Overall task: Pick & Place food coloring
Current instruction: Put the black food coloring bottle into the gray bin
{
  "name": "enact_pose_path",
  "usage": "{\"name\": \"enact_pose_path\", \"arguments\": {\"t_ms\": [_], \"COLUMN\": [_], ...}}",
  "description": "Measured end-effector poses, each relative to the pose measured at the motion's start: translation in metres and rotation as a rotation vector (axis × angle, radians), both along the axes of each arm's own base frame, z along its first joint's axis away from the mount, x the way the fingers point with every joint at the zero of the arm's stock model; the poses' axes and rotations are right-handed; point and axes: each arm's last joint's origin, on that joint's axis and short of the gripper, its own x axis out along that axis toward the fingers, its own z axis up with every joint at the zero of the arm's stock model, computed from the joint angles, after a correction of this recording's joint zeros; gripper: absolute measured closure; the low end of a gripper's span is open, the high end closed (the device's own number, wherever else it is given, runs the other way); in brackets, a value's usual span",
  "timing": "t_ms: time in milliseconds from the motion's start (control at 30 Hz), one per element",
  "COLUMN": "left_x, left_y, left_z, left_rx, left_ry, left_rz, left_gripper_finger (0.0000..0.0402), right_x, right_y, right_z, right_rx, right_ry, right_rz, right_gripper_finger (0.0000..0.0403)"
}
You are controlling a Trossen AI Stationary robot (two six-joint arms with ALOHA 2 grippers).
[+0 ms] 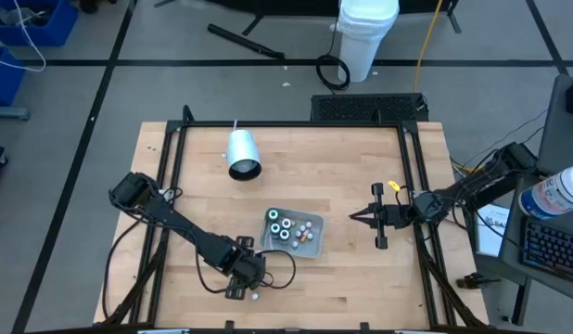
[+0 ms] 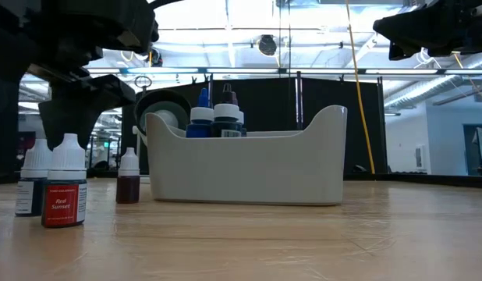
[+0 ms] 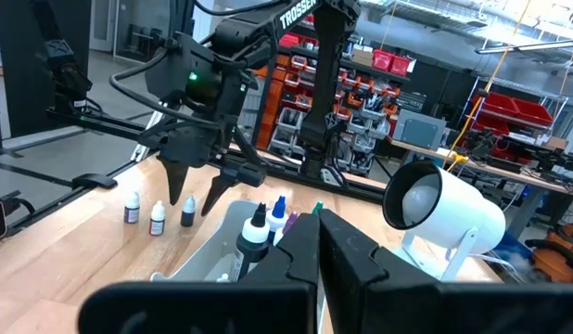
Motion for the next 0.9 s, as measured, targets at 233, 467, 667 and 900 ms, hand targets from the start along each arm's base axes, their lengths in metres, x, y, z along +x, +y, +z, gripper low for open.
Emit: {"name": "enact_pose_path", "arguments": {"t_ms": [233,467,667,900], "left_x": [0.0007,-0.0002,-0.0009,-0.0057], "left_y": [0.0005,-0.0008,-0.0021,-0.0011], "left_z": [-0.0002,-0.0003,-0.0006,0.0036], "left_rx": [0.017,0.017,0.0,0.009], "left_ry": [-0.012,-0.011,0.0,0.08], "left_rz": [0.006,0.001,-0.034,-0.065], "left_gripper_finger": [0.0194,0.0266,0.0327,0.0331], "right_x": [0.0,0.0,0.0,0.0], "right_y": [0.0,0.0001,0.0001,0.0001], "right_z": [0.0,0.0,0.0,0.0], "right_rx": [-0.001,0.0,0.002,0.002], "right_ry": [0.0,0.0,0.0,0.0], "right_rz": [0.0,0.0,0.0,0.0], "right_gripper_finger": [0.0403,0.0403,0.0403,0.0403]}}
